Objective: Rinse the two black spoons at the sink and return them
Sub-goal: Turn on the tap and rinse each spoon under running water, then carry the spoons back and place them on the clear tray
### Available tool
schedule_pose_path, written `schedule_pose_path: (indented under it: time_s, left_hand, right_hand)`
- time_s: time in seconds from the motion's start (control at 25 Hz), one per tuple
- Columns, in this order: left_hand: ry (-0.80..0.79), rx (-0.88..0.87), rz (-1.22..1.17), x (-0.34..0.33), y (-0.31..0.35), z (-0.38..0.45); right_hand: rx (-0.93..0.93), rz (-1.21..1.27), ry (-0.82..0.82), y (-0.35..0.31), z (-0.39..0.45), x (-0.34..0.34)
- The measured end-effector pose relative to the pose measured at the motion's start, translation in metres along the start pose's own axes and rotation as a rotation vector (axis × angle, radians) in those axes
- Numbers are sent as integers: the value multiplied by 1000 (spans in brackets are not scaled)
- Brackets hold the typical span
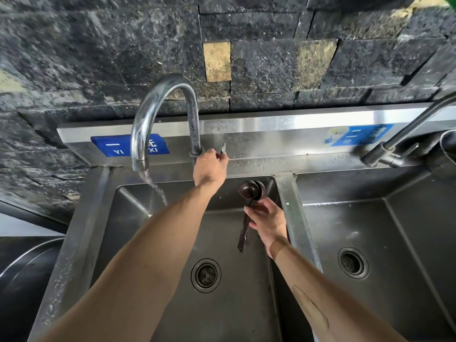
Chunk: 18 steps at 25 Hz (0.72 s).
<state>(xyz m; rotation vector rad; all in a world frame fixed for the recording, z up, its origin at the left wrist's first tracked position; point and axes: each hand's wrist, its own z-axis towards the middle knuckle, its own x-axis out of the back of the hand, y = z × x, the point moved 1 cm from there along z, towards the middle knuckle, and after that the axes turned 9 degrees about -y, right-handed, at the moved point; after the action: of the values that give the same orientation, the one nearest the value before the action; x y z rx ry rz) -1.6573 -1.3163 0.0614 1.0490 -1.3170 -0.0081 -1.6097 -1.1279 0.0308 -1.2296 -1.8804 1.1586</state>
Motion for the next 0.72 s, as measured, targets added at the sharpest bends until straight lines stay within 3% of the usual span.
schedule_pose_path:
  time_s: [0.24, 0.44, 0.56, 0.72]
  left_hand:
    - [-91, 27, 15, 3, 2, -7]
    - [-140, 51, -125, 6, -13, -46]
    - [-308, 27, -199, 4, -30, -89]
    - [-672, 40, -377, 6, -37, -151]
  right_hand:
    - [-7, 43, 6, 1, -8, 4]
    - [4, 76, -17, -1, -20, 8]
    - [-25, 91, -46, -4, -28, 7]
    - [-31, 58, -87, -14, -44, 5]
